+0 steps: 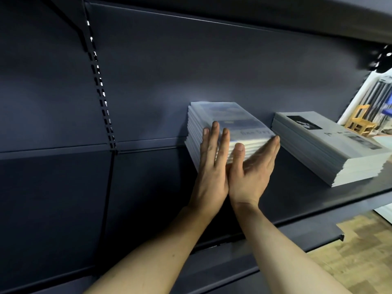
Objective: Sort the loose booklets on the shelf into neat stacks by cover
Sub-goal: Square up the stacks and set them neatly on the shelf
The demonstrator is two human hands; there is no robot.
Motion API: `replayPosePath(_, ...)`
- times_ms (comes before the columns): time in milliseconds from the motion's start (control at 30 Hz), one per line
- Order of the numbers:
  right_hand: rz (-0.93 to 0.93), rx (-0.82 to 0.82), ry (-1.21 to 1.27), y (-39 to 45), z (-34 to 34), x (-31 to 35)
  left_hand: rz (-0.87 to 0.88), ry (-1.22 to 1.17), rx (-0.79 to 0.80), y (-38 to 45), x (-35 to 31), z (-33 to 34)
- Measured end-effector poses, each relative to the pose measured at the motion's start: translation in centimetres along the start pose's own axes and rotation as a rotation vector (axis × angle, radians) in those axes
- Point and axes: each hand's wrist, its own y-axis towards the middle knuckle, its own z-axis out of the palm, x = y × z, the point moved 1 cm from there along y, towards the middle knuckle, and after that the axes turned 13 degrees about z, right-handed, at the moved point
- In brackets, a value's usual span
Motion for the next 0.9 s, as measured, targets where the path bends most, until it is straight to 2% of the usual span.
replayPosePath(533, 0.002, -0.002, -0.009, 0.0, 0.4, -0.1, -0.015, 0.073, -0.058, -0.1, -0.3, -0.5)
replayPosePath(700, -0.012, -0.086, -0.018, -0.4, 0.2, 0.8, -0.046, -0.132, -0.113, 0.2, -0.7, -1.6)
replayPosePath(800, -0.186, -0.122, -0.115, -1.6, -0.2, 1.6, -0.202, -0.105, -0.243, 0.0, 0.1, -2.0)
replayPosePath(900, -0.404, 0.023, -0.283, -2.4, 0.5, 1.8, -0.428, -0.133, -0.294, -0.2, 0.9, -2.0)
